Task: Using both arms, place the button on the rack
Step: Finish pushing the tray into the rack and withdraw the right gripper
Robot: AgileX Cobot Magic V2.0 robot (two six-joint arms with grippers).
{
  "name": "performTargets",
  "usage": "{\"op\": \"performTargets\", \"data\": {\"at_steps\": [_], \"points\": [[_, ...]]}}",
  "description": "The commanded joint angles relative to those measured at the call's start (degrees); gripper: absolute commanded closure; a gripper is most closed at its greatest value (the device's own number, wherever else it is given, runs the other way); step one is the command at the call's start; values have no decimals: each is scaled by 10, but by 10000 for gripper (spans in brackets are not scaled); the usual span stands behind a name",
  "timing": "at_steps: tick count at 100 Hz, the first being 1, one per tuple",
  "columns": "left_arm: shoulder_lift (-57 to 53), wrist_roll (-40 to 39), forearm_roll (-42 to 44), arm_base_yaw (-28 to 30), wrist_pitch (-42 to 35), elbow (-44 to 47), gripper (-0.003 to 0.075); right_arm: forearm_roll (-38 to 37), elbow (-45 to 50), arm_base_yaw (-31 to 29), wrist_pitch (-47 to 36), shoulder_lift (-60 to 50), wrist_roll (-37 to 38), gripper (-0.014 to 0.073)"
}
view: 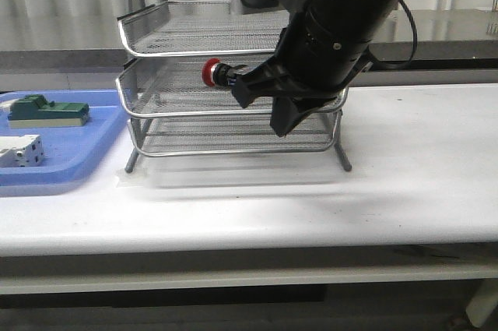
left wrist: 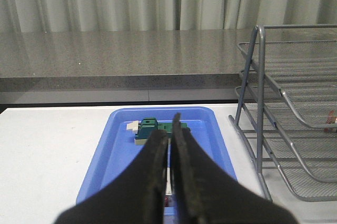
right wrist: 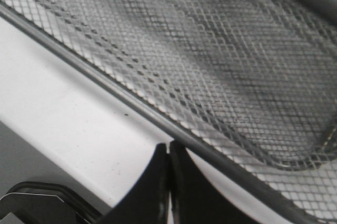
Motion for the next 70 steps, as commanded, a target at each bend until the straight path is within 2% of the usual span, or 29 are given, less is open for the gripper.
{"op": "performTargets", "data": {"at_steps": [1, 40, 70], "points": [[3, -5, -6, 1, -47, -16, 716, -16, -26, -13, -45, -14, -3, 660], [3, -5, -6, 1, -47, -16, 716, -23, -46, -21, -38, -1, -3, 660], [3, -5, -6, 1, -47, -16, 716, -20, -46, -18, 34, -33, -2, 659]]}}
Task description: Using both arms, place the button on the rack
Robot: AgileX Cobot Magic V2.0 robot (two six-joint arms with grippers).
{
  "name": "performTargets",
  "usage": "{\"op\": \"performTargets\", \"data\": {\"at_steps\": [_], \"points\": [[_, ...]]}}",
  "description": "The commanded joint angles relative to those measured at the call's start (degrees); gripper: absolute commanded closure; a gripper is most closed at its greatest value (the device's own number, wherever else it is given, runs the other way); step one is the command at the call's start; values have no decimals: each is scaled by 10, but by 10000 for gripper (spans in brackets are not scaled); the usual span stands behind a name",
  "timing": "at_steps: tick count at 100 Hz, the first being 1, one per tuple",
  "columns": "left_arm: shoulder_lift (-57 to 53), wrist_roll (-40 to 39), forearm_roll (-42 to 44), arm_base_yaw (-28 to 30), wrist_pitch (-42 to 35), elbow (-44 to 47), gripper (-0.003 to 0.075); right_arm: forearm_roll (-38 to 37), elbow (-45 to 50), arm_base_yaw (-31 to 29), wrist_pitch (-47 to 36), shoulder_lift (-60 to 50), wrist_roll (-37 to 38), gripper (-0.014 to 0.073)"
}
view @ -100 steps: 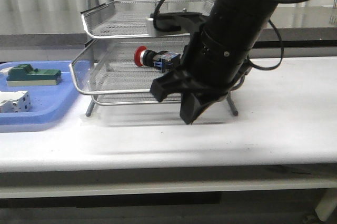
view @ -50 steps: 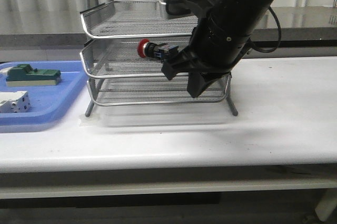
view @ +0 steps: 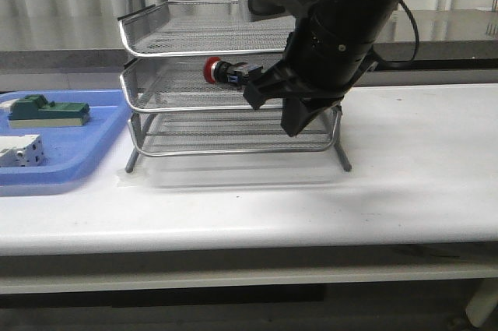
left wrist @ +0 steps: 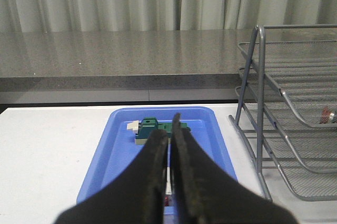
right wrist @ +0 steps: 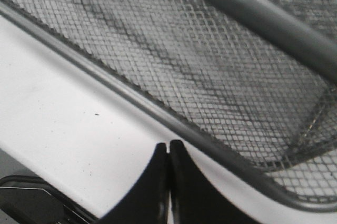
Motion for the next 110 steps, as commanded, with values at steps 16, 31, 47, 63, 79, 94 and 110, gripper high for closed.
{"op": "performTargets", "data": {"at_steps": [16, 31, 47, 63, 79, 94, 110], "points": [[3, -5, -6, 1, -47, -16, 716, -7, -14, -5, 37, -94, 8, 651], [3, -5, -6, 1, -47, -16, 716, -7, 4, -13, 41, -138, 12, 651], [3, -5, -6, 1, -47, -16, 716, -27, 37, -58, 41, -187, 46, 651], [3, -5, -6, 1, -47, -16, 716, -48, 90, -118, 39, -254, 64, 651], [3, -5, -6, 1, -47, -16, 716, -48, 153, -173, 21, -338, 76, 651], [3, -5, -6, 1, -47, -16, 716, -48, 219, -211, -10, -427, 82, 651], [3, -5, -6, 1, -47, -16, 716, -48, 288, -240, -23, -515, 82, 651]]}}
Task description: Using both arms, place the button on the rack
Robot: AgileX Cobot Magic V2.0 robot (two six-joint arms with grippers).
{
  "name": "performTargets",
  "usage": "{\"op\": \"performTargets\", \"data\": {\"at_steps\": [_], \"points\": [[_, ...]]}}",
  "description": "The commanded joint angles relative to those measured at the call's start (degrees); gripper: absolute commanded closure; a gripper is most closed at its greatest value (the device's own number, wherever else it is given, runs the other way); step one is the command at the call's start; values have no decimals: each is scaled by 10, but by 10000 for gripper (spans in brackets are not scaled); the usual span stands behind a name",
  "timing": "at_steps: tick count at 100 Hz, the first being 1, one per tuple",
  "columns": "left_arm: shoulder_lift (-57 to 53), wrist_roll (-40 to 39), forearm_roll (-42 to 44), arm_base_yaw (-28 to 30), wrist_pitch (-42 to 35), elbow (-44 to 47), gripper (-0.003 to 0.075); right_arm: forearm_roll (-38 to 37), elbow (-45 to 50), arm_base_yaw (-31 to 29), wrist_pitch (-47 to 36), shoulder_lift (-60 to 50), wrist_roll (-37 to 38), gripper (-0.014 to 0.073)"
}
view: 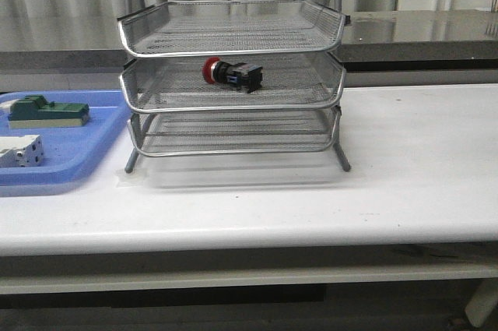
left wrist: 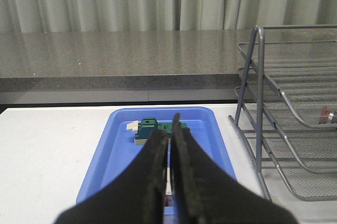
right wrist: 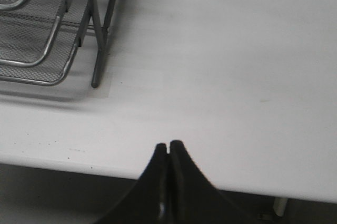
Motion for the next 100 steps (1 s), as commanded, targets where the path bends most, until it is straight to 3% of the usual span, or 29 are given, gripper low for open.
{"op": "performTargets", "data": {"at_steps": [1, 48, 100], "points": [[3, -5, -6, 1, -47, -16, 716, -5, 18, -15, -46, -58, 2, 651], [3, -5, -6, 1, -47, -16, 716, -5, 138, -19, -49, -268, 2, 651], [3, -5, -6, 1, -47, -16, 716, -5, 138, -19, -49, -283, 2, 651]]}}
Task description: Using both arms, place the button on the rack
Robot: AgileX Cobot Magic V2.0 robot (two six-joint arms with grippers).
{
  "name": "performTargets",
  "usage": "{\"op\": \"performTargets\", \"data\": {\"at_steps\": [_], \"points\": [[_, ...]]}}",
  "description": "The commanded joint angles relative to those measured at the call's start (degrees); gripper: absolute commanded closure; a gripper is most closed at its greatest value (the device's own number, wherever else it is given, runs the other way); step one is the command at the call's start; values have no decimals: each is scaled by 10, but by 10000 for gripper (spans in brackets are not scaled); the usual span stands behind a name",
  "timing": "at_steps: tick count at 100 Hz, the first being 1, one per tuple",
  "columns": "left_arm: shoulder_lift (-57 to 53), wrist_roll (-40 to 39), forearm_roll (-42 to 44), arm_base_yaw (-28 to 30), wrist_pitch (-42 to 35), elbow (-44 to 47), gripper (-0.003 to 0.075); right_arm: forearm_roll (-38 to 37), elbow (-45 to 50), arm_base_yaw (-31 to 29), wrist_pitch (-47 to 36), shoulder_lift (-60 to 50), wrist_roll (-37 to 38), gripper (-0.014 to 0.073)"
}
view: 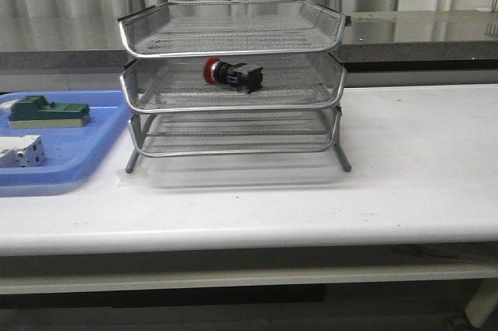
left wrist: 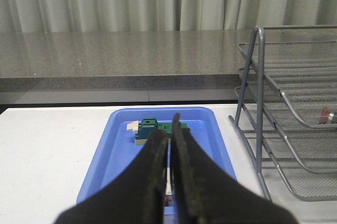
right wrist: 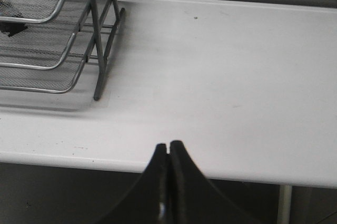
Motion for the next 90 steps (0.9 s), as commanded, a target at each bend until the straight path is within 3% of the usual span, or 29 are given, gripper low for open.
{"op": "performTargets", "data": {"at_steps": [1, 49, 90], "points": [[3, -5, -6, 1, -47, -16, 716, -5, -15, -3, -41, 0, 0, 651], [3, -5, -6, 1, -47, -16, 716, -5, -8, -3, -54, -15, 0, 651], [3, -5, -6, 1, -47, -16, 716, -5, 171, -3, -219, -153, 0, 651]]}}
